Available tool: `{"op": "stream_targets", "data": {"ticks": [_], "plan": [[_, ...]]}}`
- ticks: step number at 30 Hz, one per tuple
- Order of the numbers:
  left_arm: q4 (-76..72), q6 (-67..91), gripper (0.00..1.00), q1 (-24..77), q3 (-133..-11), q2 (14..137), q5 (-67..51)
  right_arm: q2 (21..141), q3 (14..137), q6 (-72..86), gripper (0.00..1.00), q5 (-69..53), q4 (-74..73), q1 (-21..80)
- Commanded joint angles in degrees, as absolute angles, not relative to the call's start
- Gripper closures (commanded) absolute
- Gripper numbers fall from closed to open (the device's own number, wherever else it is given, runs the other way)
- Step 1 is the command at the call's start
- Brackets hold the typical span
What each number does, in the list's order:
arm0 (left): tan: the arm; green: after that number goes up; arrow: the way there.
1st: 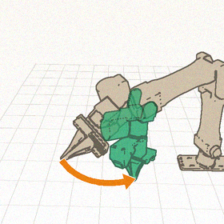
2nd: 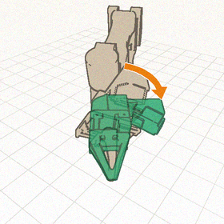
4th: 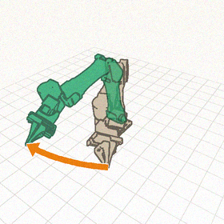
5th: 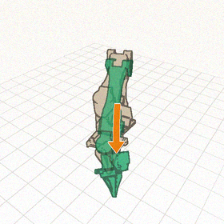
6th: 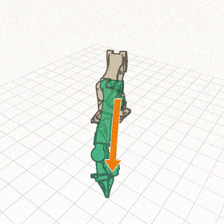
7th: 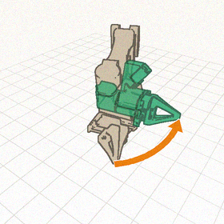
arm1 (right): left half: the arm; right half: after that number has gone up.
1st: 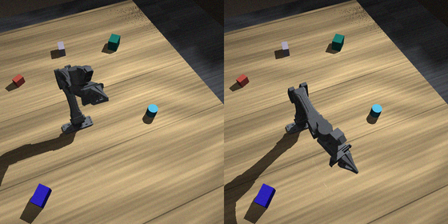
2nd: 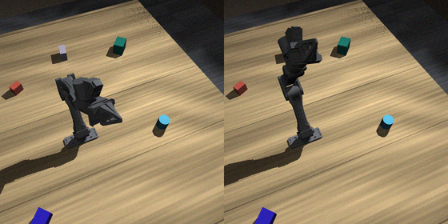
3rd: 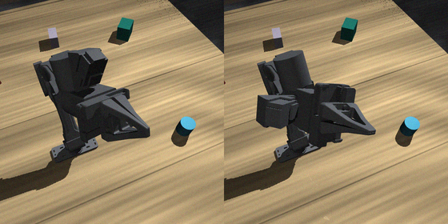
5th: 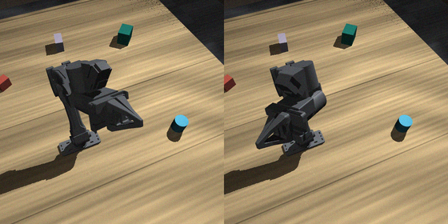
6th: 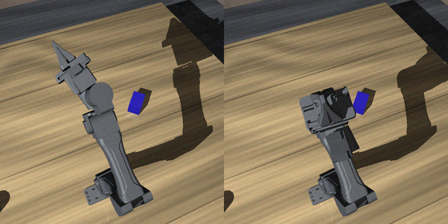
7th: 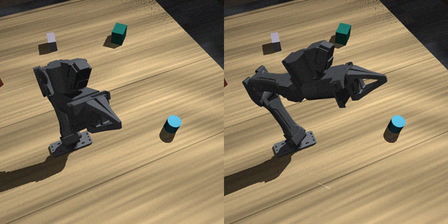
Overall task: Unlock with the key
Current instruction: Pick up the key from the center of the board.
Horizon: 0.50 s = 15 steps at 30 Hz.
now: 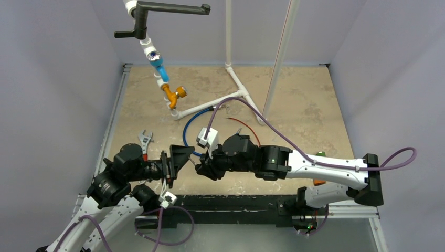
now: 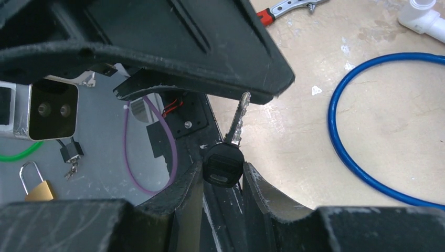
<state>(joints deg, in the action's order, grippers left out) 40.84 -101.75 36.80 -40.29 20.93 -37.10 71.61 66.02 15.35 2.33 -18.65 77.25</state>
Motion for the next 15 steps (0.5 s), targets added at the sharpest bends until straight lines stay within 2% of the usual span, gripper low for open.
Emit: {"op": "stream_targets", "data": {"ticks": [1, 4, 6, 8, 10, 15], "plan": [[40.1, -108.2, 0.31, 37.5, -39.2, 19.8, -41.4, 72.3, 69.8, 13.8, 0.93, 1.7, -17.9, 77.5], [40.7, -109.2, 0.31, 37.6, -38.7, 19.2, -41.2, 73.1, 70.7, 13.4, 0.94, 1.9, -17.3, 77.4], [40.6, -109.2, 0.37, 37.7, -38.7, 19.1, -41.1, 73.9, 71.4, 13.2, 0.94, 2.0, -17.1, 77.4], [40.1, -109.1, 0.59, 37.7, -38.7, 18.9, -41.3, 74.5, 71.8, 13.0, 0.94, 2.2, -17.0, 77.5], [39.7, -108.9, 0.74, 37.8, -38.7, 18.7, -41.6, 75.1, 72.0, 12.9, 0.94, 2.3, -16.8, 77.4], [37.7, -107.4, 0.96, 37.8, -38.2, 18.4, -41.4, 75.9, 72.7, 12.8, 0.92, 2.3, -16.3, 77.5]]}}
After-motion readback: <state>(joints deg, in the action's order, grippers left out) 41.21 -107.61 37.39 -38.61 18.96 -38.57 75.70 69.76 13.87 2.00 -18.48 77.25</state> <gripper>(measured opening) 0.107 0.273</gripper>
